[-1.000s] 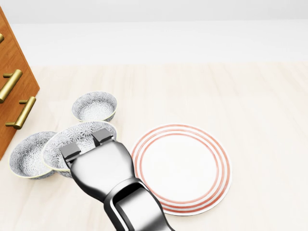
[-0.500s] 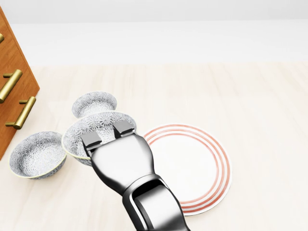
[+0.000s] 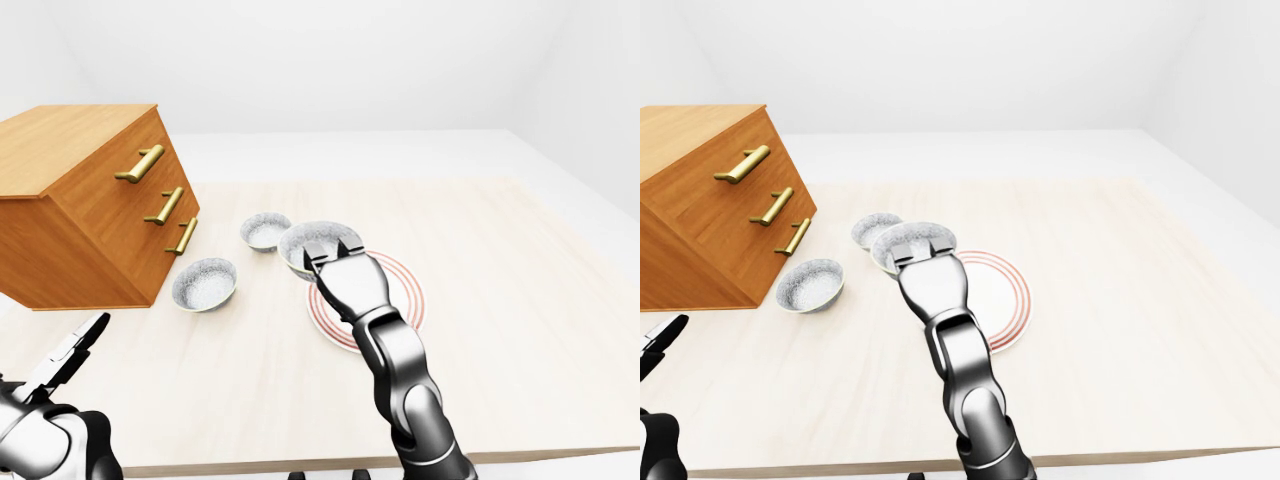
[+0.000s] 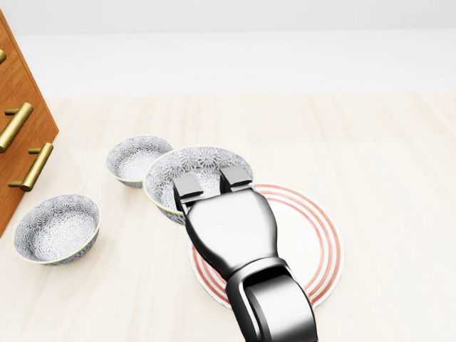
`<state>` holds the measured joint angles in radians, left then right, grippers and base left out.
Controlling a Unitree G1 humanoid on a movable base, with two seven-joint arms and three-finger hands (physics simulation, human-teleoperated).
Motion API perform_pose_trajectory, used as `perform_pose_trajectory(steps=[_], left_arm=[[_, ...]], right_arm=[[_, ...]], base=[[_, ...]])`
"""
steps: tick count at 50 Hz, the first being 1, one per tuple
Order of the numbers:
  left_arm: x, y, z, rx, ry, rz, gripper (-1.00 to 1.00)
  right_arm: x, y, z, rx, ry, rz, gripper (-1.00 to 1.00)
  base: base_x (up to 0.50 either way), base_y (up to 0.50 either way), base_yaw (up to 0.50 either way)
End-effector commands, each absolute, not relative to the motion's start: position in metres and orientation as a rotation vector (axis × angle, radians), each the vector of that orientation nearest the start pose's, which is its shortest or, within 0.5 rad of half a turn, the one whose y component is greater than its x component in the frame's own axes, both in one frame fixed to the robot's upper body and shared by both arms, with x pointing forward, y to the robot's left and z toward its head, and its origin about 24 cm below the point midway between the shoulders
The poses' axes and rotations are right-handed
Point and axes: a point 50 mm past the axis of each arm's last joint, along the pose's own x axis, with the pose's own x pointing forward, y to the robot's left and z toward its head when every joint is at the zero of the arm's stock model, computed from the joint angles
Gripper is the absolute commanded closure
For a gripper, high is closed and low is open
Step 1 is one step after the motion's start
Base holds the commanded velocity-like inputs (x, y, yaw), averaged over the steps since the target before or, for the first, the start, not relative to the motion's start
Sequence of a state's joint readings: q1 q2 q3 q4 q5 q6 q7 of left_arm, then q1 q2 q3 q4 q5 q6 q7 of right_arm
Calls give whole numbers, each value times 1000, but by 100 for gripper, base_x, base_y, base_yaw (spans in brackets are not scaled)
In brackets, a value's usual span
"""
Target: Put the bowl at the front on the plate.
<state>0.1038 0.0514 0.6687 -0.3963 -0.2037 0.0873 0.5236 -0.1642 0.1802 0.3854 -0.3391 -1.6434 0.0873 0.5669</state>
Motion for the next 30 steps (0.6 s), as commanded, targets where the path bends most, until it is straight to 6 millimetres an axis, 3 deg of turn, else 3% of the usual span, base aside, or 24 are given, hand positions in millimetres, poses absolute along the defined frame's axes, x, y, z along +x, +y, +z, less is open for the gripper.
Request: perform_pose_trajectory(steps=[1, 18, 22, 25, 30], left_arm=[[153, 322, 113, -80, -293, 1150, -100], [156, 322, 108, -79, -265, 1146, -100], [157, 322, 107, -80, -262, 1145, -100], [156, 321, 108, -81, -269, 1143, -100], [156, 321, 109, -81, -269, 1143, -100]], right_arm=[[242, -46, 148, -1515, -235, 203, 100], [228, -72, 146, -1534, -200, 96, 100], [223, -70, 155, -1422, -294, 97, 100], [227, -58, 153, -1448, -296, 145, 100], [227, -58, 153, -1447, -294, 145, 100]], base=[[0, 0, 0], [0, 0, 0], [0, 0, 0], [0, 0, 0], [0, 0, 0]])
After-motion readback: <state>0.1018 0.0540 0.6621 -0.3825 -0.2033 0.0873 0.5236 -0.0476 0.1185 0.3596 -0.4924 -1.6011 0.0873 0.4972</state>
